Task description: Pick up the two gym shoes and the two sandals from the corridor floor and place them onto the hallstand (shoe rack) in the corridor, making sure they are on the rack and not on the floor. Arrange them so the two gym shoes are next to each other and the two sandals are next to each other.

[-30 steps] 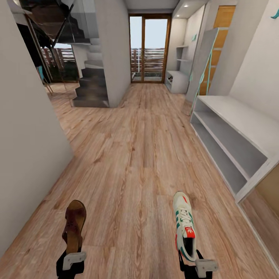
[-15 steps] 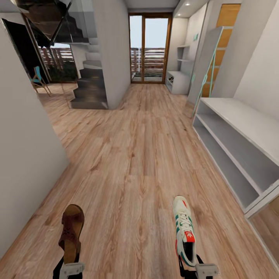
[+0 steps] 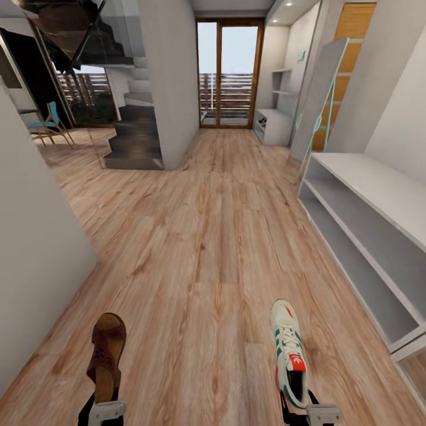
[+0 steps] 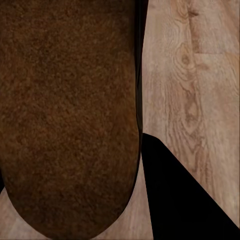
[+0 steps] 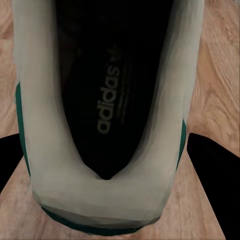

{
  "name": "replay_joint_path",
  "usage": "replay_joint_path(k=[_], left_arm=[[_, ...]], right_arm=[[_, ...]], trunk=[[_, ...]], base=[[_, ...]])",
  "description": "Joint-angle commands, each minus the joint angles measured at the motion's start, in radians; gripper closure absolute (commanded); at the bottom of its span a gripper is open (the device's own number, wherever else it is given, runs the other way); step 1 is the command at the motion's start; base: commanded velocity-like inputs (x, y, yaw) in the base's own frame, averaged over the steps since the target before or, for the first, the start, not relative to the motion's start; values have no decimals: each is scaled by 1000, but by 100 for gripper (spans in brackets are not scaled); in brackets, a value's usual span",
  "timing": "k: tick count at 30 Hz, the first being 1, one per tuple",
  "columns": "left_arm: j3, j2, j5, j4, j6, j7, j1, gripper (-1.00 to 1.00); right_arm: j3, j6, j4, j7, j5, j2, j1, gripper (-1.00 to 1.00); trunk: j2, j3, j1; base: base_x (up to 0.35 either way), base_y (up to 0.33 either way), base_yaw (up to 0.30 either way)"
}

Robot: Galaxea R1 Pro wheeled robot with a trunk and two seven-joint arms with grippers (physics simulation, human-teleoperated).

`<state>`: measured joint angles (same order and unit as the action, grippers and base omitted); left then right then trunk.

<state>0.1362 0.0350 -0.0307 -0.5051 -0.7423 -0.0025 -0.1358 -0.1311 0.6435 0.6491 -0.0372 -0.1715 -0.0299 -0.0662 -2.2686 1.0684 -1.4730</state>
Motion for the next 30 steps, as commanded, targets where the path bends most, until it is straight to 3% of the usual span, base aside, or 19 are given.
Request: replay_joint_path(k=[1, 30], left_arm=[[3, -1, -6, 0, -2, 1, -1, 100], [5, -4, -10, 0, -3, 1, 0, 100]], right_arm=[[-5, 2, 0, -4, -11, -1, -1, 100], [-4, 2, 0, -1, -11, -2, -1, 100]], trunk=[[0, 1, 0], [0, -7, 0]], base=[[339, 0, 0], [339, 0, 0]])
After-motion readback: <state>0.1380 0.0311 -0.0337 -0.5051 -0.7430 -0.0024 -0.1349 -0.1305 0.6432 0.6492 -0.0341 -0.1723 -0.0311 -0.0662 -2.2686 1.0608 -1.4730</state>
